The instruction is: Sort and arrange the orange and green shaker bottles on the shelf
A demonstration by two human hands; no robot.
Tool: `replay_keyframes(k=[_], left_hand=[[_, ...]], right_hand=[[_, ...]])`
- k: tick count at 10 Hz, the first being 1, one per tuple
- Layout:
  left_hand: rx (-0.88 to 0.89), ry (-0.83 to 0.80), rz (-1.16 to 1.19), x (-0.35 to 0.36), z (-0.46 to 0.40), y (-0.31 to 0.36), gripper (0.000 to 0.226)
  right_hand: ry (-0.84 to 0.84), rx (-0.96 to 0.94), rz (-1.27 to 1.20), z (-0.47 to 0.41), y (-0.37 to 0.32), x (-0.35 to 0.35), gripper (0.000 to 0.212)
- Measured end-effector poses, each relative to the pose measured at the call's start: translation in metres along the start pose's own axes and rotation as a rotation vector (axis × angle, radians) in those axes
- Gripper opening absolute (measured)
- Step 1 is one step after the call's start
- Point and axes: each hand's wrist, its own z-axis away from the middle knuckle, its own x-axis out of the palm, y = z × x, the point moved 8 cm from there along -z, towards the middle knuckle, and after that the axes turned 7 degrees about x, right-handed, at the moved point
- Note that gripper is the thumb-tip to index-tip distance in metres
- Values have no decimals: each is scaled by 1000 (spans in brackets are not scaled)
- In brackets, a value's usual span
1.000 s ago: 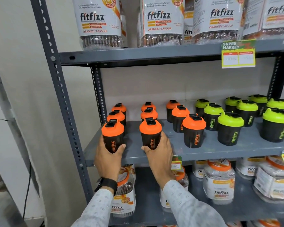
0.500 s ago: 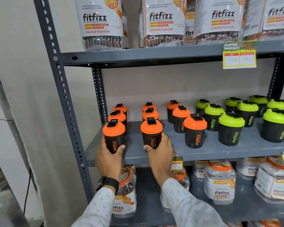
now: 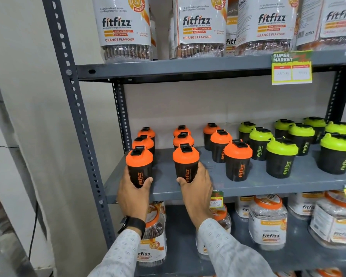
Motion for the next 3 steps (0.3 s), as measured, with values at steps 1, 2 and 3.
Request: replay_keyframes(k=[1, 2, 3], left_hand=[[7, 17, -11, 0, 0, 1, 81], [-1, -5, -4, -2, 0, 0, 86], [-68, 17, -4, -2, 5, -4, 105]], right_hand=[[-3, 4, -5, 0, 4, 5, 87], [-6, 10, -3, 2, 1, 2, 89], [-8, 22, -88, 6, 3, -3, 98]])
